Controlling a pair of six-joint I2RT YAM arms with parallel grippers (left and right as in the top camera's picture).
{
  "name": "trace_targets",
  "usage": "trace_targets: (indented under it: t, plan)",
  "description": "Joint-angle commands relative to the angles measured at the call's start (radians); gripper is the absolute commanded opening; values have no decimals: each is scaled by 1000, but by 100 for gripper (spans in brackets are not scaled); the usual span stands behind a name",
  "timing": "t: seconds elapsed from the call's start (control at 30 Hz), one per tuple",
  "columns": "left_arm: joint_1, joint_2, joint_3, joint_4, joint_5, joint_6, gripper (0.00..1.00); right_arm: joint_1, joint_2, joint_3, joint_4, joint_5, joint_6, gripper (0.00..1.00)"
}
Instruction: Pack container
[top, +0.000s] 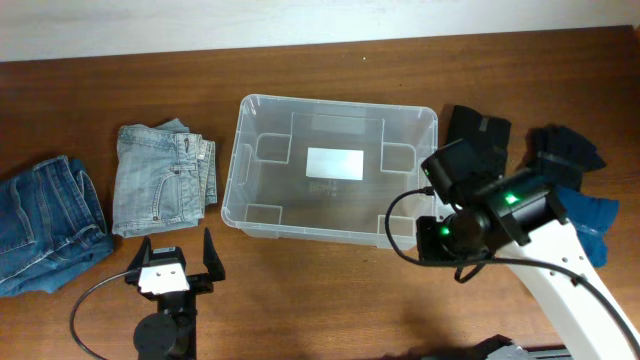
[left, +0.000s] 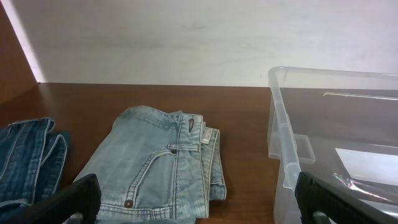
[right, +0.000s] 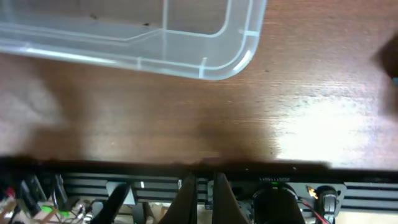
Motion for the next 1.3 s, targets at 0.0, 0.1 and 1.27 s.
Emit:
trace_targets:
  t: [0.0,0.1,1.27]
  plan:
    - [5,1,-7,3,-11,-10,99,11,50,-29,13,42,52,4]
    - [5,1,-7,4,-11,-10,99,11,90,-70,48,42,51,4]
    - [5,1,-7,4,-11,-10,99,11,245,-104,264,80,5,4]
